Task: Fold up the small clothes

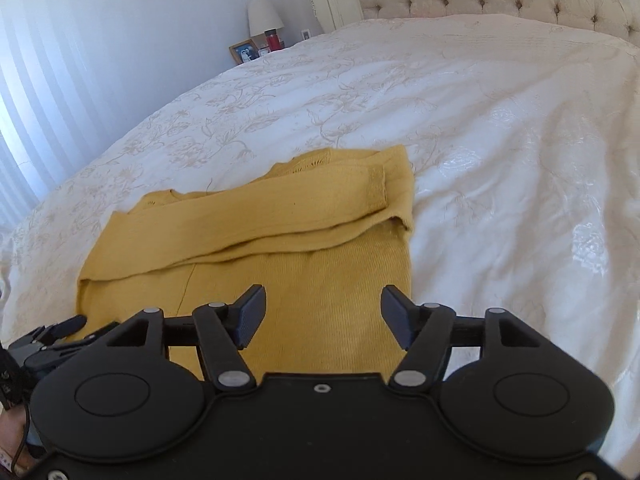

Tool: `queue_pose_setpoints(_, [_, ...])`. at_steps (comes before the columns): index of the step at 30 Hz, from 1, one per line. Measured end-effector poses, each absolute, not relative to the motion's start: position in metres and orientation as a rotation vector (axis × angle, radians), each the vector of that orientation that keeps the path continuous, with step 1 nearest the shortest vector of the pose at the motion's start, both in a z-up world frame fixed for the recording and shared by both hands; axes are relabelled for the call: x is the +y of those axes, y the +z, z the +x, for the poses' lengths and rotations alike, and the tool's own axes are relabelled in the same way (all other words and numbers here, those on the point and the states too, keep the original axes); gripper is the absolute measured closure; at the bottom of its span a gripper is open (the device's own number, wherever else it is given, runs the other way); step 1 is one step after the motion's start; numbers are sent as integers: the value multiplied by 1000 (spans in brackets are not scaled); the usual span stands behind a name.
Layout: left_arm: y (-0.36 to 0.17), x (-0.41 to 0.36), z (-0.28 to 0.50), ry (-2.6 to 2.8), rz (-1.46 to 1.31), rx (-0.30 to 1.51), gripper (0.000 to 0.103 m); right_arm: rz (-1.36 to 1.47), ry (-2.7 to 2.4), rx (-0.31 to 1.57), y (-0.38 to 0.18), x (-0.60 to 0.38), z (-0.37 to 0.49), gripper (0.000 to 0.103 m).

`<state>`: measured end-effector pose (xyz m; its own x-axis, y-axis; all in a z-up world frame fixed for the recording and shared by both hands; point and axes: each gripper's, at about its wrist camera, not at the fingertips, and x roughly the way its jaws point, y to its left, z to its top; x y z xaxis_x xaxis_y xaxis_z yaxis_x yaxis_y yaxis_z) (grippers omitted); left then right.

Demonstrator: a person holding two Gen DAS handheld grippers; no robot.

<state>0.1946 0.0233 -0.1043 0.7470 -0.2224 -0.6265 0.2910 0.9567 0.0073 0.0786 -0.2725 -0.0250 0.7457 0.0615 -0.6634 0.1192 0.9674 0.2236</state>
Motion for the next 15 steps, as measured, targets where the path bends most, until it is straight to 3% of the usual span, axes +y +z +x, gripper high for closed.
queue_pose_setpoints(12, [-90,49,118,-285,116,867,16,233,-40,788,-35,-252,8,32])
queue_pose_setpoints(15, [-88,67,98,-270,41,891,16,217,-55,799,-35,-249,-5,26])
